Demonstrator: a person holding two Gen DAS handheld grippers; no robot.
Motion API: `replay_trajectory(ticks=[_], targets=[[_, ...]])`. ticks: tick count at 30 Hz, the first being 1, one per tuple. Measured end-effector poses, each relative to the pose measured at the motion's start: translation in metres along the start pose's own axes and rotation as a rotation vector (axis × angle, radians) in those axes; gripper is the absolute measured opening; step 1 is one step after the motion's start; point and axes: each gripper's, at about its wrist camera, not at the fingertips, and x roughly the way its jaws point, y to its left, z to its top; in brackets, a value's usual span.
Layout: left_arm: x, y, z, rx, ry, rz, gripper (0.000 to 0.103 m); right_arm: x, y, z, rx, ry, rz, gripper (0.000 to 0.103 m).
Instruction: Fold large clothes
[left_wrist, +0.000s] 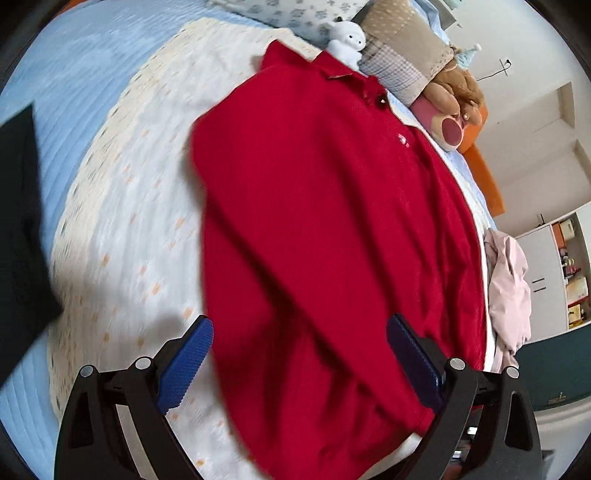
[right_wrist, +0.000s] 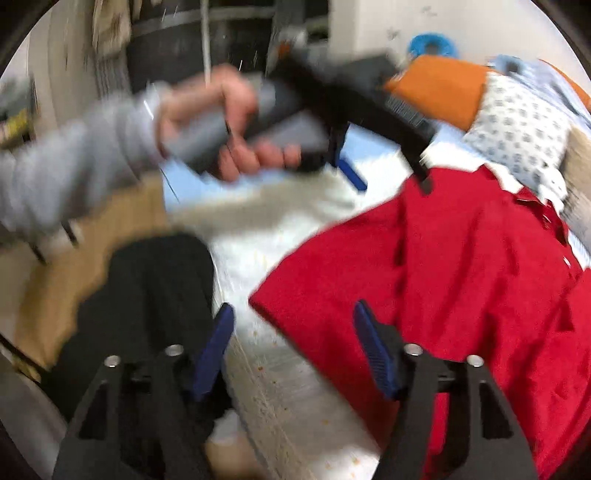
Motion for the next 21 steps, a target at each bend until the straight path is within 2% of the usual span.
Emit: replay_trajectory(ticks=[4,8,12,14,15,17,18,20,21], targets=[[0.0,0.01,-0.013,-0.017,-0.001,-0.067,0.096,0.046,0.016,-0.002,-0.077,0.112,-0.12,0.061],[-0.003,0.013,-0.015,0.014,-0.023,-0.038,0.096,0.059,0.015,0.007,-0.044,0.092,-0.153,0.06],[-0.013,0.02,-0.014,0.006,-0.043,-0.044,0.096,0.07,0.026,0.013,-0.121,0.111,-0.201,0.06],[-0.017,0.027,-0.012,-0.003,-0.046,-0.027,0.096,0.075,0.021,0.016,-0.13,0.129,-0.142,0.038],[-0.019,0.032,-0.01,-0.01,-0.048,-0.027,0.096,0.075,0.018,0.016,-0.108,0.133,-0.103,0.032],[-0.022,0.039,-0.003,-0.032,-0.051,-0.034,0.096,0.07,0.005,0.017,-0.04,0.119,-0.084,0.013],[-0.022,0.042,0.003,-0.042,-0.053,-0.032,0.096,0.063,-0.009,0.02,0.033,0.096,-0.044,0.012],[-0.021,0.049,0.014,-0.064,-0.056,-0.032,0.096,0.039,-0.05,0.025,0.252,0.012,0.112,0.009],[-0.02,0.052,0.018,-0.072,-0.057,-0.037,0.096,0.031,-0.062,0.026,0.302,-0.015,0.152,0.009]])
